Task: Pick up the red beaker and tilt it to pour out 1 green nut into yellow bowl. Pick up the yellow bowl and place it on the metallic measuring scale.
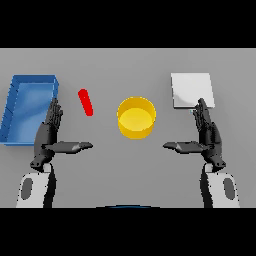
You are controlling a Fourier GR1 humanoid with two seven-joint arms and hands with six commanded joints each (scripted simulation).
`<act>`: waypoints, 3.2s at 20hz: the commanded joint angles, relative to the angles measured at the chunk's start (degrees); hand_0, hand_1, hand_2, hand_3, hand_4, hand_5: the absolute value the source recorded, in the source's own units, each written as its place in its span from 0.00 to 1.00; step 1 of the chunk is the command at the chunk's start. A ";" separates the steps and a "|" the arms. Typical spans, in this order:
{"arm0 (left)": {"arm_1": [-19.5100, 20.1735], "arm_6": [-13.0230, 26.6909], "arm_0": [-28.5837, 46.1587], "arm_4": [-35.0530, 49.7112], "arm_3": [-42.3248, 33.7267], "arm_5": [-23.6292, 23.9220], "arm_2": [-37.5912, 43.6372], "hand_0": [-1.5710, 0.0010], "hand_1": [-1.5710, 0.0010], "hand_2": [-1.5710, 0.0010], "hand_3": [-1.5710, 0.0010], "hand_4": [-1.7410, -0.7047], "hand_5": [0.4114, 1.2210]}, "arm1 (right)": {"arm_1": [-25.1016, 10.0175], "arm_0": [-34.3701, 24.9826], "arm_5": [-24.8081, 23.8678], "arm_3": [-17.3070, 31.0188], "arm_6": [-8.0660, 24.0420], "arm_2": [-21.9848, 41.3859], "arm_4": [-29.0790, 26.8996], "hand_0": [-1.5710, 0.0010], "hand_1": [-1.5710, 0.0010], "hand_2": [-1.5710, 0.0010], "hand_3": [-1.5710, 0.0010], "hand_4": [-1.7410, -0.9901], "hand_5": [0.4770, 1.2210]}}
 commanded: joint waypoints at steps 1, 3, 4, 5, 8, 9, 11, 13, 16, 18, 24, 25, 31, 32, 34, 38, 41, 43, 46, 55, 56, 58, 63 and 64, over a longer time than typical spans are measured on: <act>0.06 0.06 -0.11 0.07 0.07 0.04 0.08 1.00 1.00 1.00 1.00 0.57 0.23 | 0.06 0.01 -0.07 -0.02 0.00 0.05 0.02 1.00 1.00 1.00 1.00 0.76 0.16; 0.28 0.19 -0.43 0.23 0.34 -0.04 0.32 1.00 1.00 1.00 1.00 0.57 0.23 | 0.23 0.06 -0.16 -0.07 0.00 0.23 0.17 1.00 1.00 1.00 1.00 0.76 0.16; 0.39 0.23 -0.62 0.33 0.51 -0.09 0.46 1.00 1.00 1.00 1.00 0.57 0.23 | 0.34 0.09 -0.22 -0.11 0.00 0.34 0.27 1.00 1.00 1.00 1.00 0.76 0.16; 0.51 0.25 -0.82 0.43 0.70 -0.16 0.61 1.00 1.00 1.00 1.00 0.57 0.23 | 0.44 0.12 -0.29 -0.15 0.01 0.44 0.37 1.00 1.00 1.00 1.00 0.76 0.16; 3.55 -0.90 2.51 -2.52 -3.13 -1.59 -1.61 1.00 1.00 1.00 1.00 0.56 0.23 | -2.45 4.21 -3.57 -3.95 -5.91 5.01 11.41 1.00 1.00 1.00 1.00 0.77 0.16; 3.65 -0.64 3.41 -3.83 -4.64 -1.37 -2.76 1.00 1.00 1.00 1.00 0.56 0.23 | -2.80 5.39 -4.81 -4.99 -6.10 6.03 14.25 1.00 1.00 1.00 1.00 0.77 0.16; 4.00 2.10 3.62 -4.67 -6.03 -1.50 -3.74 1.00 1.00 1.00 1.00 0.56 0.23 | -3.17 6.04 -5.56 -6.11 -4.36 7.14 16.94 1.00 1.00 1.00 1.00 0.77 0.15; 4.62 2.94 3.49 -5.19 -7.04 -1.62 -4.08 1.00 1.00 1.00 1.00 0.56 0.24 | -3.05 6.30 -5.61 -7.33 -4.08 7.40 17.11 1.00 1.00 1.00 1.00 0.76 0.16; 4.56 3.58 3.38 -6.81 -5.95 -1.74 -5.19 1.00 1.00 1.00 1.00 0.56 0.24 | -2.32 5.94 -5.28 -7.29 -3.87 7.64 16.40 1.00 1.00 1.00 1.00 0.72 0.17; 4.28 2.08 1.61 -7.81 -2.91 -1.23 -5.07 1.00 1.00 1.00 1.00 0.55 0.24 | -2.76 6.65 -3.94 -8.11 -4.71 7.22 14.64 1.00 1.00 1.00 1.00 0.69 0.18; 3.08 -1.31 -7.78 -10.24 10.18 0.56 -3.92 1.00 1.00 1.00 1.00 0.49 0.28 | -3.15 7.09 -3.10 -7.84 -5.88 7.31 14.25 1.00 1.00 1.00 1.00 0.63 0.21; 3.39 -1.37 -9.40 -9.76 11.75 0.37 -3.14 1.00 1.00 1.00 1.00 0.48 0.28 | -3.20 6.57 -2.72 -7.62 -5.27 6.95 13.49 1.00 1.00 1.00 1.00 0.62 0.21; 3.19 -4.01 -17.86 -10.08 22.94 1.42 -0.75 1.00 1.00 1.00 1.00 0.45 0.33 | -3.15 6.84 -3.38 -7.61 -6.17 7.14 14.41 1.00 1.00 1.00 1.00 0.63 0.21; 3.31 -4.15 -19.24 -9.87 24.21 1.28 -0.33 1.00 1.00 1.00 1.00 0.44 0.33 | -3.35 6.46 -3.45 -8.09 -4.87 6.94 14.42 1.00 1.00 1.00 1.00 0.63 0.21; 2.96 -4.82 -20.11 -10.22 25.55 1.38 -0.51 1.00 1.00 1.00 1.00 0.43 0.34 | -3.65 6.37 -3.19 -7.69 -4.73 6.77 14.27 1.00 1.00 1.00 1.00 0.63 0.22; 2.65 -4.58 -23.80 -10.93 29.83 2.33 0.07 1.00 1.00 1.00 1.00 0.43 0.34 | -3.50 5.82 -3.30 -7.56 -4.83 6.76 14.28 1.00 1.00 1.00 1.00 0.63 0.22; 2.91 -5.08 -26.66 -10.77 33.68 2.44 1.18 1.00 1.00 1.00 1.00 0.44 0.34 | -2.99 6.42 -3.22 -7.55 -5.13 6.79 13.69 1.00 1.00 1.00 1.00 0.63 0.22; 2.50 -6.58 -27.23 -10.36 34.94 1.96 1.38 1.00 1.00 1.00 1.00 0.43 0.34 | -2.90 6.32 -3.47 -7.89 -4.61 6.77 13.84 1.00 1.00 1.00 1.00 0.63 0.22; 2.16 -8.33 -29.24 -9.72 38.18 1.74 2.38 1.00 1.00 1.00 1.00 0.40 0.35 | -3.53 6.72 -3.51 -7.84 -3.97 6.44 14.13 1.00 1.00 1.00 1.00 0.64 0.22; 0.69 -11.71 -34.92 -9.24 45.87 5.07 5.42 0.37 0.35 0.34 0.41 0.16 0.78 | -3.37 6.53 -3.64 -8.44 -4.64 6.38 13.87 1.00 1.00 1.00 1.00 0.65 0.23; 0.56 -12.64 -34.57 -9.49 45.62 4.96 4.76 0.30 0.28 0.27 0.38 0.13 0.82 | -3.42 6.61 -3.64 -8.60 -4.48 6.44 13.98 1.00 1.00 1.00 1.00 0.65 0.22; 0.92 -13.34 -34.05 -9.86 45.23 4.26 4.01 0.19 0.18 0.17 0.24 0.19 0.89 | -3.08 7.43 -3.59 -8.71 -4.26 6.58 13.78 1.00 1.00 1.00 1.00 0.65 0.22; -0.19 -11.99 -33.93 -8.67 43.63 5.97 4.75 0.06 0.06 0.06 0.08 0.12 0.90 | -3.58 7.25 -3.09 -7.99 -5.08 5.74 12.69 1.00 1.00 1.00 1.00 0.64 0.22; -0.06 -11.90 -34.63 -7.82 43.45 6.44 5.37 0.05 0.05 0.05 0.06 0.09 0.89 | -3.64 8.04 -3.20 -8.12 -6.22 5.99 13.14 1.00 1.00 1.00 1.00 0.64 0.23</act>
